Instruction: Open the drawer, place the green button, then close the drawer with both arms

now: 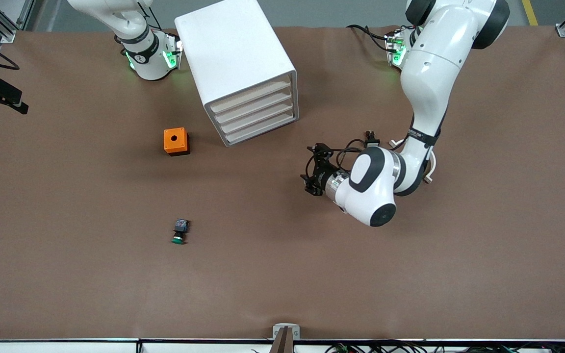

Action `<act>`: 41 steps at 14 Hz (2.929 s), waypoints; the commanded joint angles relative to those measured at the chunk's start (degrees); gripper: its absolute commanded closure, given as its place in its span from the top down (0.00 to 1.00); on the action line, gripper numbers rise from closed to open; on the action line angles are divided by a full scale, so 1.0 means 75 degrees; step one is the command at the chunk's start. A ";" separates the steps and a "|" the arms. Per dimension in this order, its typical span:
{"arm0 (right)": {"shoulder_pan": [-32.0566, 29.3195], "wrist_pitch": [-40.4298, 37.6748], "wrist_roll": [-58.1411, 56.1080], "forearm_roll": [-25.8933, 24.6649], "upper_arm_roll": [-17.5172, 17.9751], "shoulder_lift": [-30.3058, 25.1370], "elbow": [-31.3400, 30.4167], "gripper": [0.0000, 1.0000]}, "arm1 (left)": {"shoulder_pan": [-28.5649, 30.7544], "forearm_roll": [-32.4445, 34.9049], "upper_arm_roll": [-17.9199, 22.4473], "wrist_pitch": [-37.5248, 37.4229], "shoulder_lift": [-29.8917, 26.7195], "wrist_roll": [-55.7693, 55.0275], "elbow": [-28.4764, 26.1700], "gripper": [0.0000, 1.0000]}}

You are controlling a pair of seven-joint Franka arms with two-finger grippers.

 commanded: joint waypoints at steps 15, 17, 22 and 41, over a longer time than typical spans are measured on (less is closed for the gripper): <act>-0.0244 -0.0119 -0.0074 -0.0215 0.0042 -0.0147 -0.0062 1.00 | -0.0406 -0.1924 -0.0705 -0.1381 0.1487 -0.3364 0.0099 0.48; -0.0197 -0.0084 -0.0074 -0.0156 0.0065 -0.0147 -0.0050 1.00 | -0.0534 -0.1936 -0.0693 -0.1475 0.1535 -0.3471 0.0052 0.47; -0.0208 -0.0096 -0.0062 -0.0144 0.0100 -0.0147 -0.0062 1.00 | -0.0757 -0.1936 -0.0705 -0.1803 0.1593 -0.3577 -0.0147 0.46; -0.0935 -0.0119 -0.0062 -0.0132 0.1038 -0.0147 -0.0050 1.00 | -0.1027 -0.1831 -0.0611 -0.1944 0.1664 -0.3975 -0.0277 0.10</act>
